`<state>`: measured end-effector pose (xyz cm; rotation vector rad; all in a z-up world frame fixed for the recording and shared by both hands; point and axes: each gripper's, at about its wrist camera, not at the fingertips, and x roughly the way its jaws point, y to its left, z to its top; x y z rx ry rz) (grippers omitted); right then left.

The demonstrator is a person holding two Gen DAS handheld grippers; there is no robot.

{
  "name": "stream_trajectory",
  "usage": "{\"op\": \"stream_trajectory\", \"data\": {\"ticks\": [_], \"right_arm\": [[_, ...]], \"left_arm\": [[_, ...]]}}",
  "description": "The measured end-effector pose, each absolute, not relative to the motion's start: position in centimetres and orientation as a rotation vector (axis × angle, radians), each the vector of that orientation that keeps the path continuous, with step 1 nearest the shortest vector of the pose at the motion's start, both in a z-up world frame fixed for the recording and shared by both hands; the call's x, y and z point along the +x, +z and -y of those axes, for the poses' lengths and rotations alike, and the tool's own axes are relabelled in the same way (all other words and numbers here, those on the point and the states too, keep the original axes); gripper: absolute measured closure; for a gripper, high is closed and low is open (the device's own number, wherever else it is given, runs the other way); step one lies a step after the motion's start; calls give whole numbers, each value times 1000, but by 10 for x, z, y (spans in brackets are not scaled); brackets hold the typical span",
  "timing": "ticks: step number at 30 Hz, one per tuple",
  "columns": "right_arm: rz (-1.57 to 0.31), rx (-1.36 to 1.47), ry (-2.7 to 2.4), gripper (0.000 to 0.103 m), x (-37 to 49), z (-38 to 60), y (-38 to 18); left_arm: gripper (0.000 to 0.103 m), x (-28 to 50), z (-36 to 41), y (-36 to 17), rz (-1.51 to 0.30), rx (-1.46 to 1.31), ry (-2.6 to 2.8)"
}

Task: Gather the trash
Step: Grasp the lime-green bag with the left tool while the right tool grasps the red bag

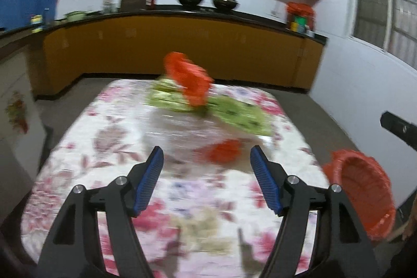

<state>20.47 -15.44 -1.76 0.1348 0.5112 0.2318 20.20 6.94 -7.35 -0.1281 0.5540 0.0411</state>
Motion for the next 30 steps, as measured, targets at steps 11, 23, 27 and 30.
{"op": "stream_trajectory", "data": {"ticks": [11,23,27,30], "right_arm": [[-558,68,479,48,294,5,-18],[-692,-23,478,94,342,-47,-63],[-633,11,491,97,330,-32,-54],[-572,50,490,97,319,-12,-37]], "left_arm": [[35,186,-173,-77,-527,-195,234],[35,196,-201,-93,-552,-245,242],[35,202,-198,-95,-558,-253,207],[35,207,-192,-93,-554,-255,181]]}}
